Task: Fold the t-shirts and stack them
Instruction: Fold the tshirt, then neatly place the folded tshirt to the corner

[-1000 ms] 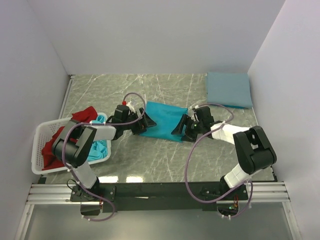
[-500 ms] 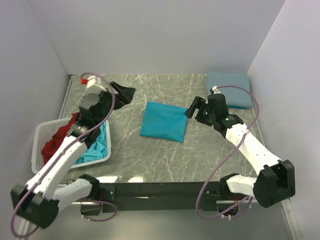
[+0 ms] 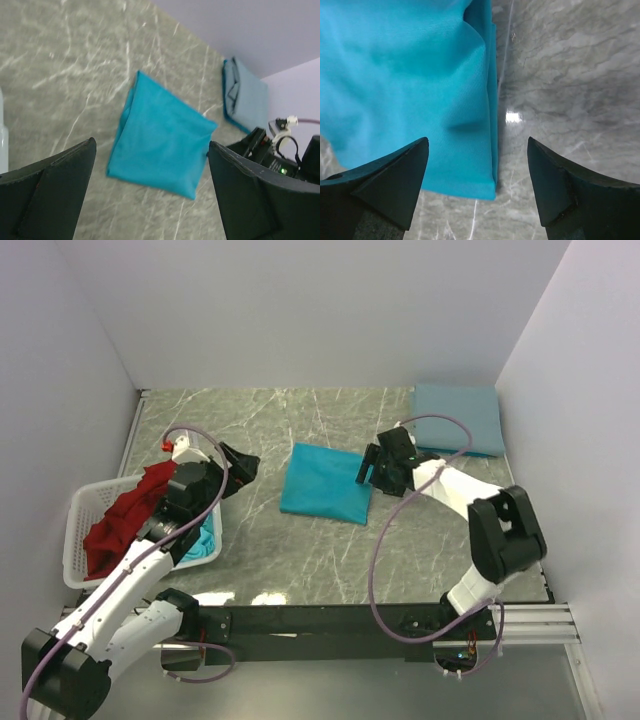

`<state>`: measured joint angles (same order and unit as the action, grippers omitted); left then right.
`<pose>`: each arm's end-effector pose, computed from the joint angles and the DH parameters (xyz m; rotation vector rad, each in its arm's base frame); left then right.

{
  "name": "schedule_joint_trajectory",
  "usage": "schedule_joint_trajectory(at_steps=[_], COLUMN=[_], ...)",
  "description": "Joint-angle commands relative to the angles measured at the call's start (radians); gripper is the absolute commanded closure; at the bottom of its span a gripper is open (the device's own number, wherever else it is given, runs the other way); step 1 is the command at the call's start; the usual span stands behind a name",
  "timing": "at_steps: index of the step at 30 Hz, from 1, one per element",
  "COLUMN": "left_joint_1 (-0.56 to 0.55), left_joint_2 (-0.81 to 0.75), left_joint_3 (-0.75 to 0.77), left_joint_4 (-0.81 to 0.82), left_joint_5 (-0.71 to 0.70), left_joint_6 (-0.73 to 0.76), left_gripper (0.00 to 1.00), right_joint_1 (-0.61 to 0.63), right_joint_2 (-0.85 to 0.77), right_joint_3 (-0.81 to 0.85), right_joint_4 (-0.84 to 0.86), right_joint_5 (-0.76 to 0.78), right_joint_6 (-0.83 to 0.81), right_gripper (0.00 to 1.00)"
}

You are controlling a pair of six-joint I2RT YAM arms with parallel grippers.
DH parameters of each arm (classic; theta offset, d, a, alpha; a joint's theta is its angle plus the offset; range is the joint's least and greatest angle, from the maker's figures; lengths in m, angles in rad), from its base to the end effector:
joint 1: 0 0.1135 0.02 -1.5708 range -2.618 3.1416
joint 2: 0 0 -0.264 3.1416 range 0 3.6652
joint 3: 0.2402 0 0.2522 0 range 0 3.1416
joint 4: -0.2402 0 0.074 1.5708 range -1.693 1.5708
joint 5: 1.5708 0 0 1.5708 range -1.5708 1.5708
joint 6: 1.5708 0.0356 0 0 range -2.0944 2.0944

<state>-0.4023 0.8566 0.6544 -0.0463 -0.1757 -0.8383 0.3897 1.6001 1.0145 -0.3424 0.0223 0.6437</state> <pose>0.1909 -0.0745 0.2957 -0.5297 1.7986 -0.7118 0.3062 0.1249 0.2043 0.3316 2.5223 0.3938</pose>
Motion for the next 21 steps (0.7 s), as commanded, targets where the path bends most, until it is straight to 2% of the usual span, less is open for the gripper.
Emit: schedule_joint_trajectory(at_steps=[1,9,14,17,18,21], left_joint_1=[0.002,0.000,0.000,0.000,0.000,0.000], left_joint_2=[-0.024,-0.062,-0.062,-0.051,-0.047,-0.022], left_joint_3=[-0.036,-0.101,-0.134,-0.141,-0.138,-0.119], left_joint_4=[0.020,-0.024,-0.030,-0.023,-0.021,-0.023], left_joint_5=[0.048,0.067,0.099,0.105,0.110,0.114], left_joint_6=[-0.038,-0.054,-0.064,-0.058,-0.055,-0.042], left_gripper=[0.01,0.01,0.01,0.01,0.00,0.01], right_joint_1=[0.021,0.038,0.080,0.097,0.103,0.107], right_joint_2=[0.067,0.199,0.254,0.268,0.276,0.284], right_joint_3=[0.059,0.096,0.118,0.122,0.127,0.160], right_joint_4=[0.037,0.112,0.100,0.112,0.114,0.115], right_joint_5=[0.044,0.061,0.068,0.087,0.087,0.100], right_joint_6=[0.039,0.065,0.059,0.038,0.028,-0.038], right_gripper=[0.15,0.25,0.40,0.54,0.69,0.97])
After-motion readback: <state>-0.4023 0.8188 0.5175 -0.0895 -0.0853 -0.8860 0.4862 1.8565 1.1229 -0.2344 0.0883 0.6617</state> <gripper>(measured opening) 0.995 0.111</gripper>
